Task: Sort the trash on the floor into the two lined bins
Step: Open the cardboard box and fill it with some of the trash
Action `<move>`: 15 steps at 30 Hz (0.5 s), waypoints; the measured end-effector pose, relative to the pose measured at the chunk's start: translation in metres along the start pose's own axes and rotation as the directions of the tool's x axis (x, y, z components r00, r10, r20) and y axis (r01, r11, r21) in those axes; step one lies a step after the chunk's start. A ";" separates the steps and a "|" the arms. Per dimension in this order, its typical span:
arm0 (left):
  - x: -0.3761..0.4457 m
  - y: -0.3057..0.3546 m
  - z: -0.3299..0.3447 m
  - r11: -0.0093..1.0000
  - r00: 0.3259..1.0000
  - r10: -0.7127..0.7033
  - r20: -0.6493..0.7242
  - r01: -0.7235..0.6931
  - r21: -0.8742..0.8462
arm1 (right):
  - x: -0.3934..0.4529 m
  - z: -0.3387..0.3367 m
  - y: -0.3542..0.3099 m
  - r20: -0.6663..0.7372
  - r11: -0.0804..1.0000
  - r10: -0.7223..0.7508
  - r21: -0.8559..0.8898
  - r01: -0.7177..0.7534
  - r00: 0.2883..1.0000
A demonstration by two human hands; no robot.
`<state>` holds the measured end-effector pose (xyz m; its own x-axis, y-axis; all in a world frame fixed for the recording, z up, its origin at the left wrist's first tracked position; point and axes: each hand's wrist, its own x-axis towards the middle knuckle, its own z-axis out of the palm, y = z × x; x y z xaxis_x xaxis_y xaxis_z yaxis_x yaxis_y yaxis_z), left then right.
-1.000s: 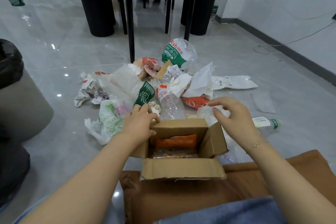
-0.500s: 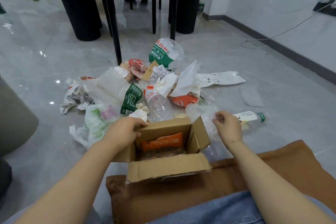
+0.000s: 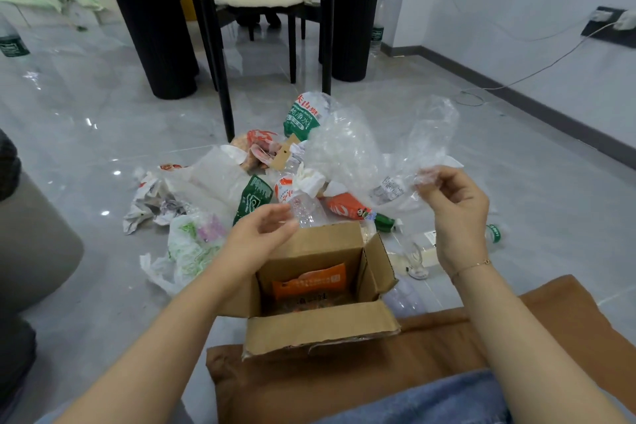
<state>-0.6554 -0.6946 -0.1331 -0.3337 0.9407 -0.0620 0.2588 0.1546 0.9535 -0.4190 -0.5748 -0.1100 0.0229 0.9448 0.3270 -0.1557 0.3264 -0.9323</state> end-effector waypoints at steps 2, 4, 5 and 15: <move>-0.006 0.012 0.006 0.873 0.979 -0.110 0.174 0.179 -0.454 | -0.011 0.010 -0.006 0.073 1.000 0.019 -0.012 -0.018 0.997; -0.013 0.020 0.007 0.626 0.935 -0.159 0.316 0.343 -0.700 | -0.027 0.023 -0.011 0.159 0.999 0.027 -0.047 -0.020 0.987; -0.016 0.023 0.008 0.553 0.919 -0.173 0.355 0.389 -0.737 | -0.036 0.029 -0.011 0.212 0.998 0.026 -0.069 -0.012 0.977; 0.002 0.001 -0.001 0.496 0.900 -0.434 -0.042 0.199 -0.845 | -0.064 0.038 -0.013 0.708 0.868 0.111 -0.411 0.280 0.697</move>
<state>-0.6570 -0.6933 -0.1322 -0.4509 0.7667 -0.4571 -0.7044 0.0089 0.7098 -0.4559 -0.6401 -0.1132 -0.7007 0.6739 0.2341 0.2773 0.5596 -0.7810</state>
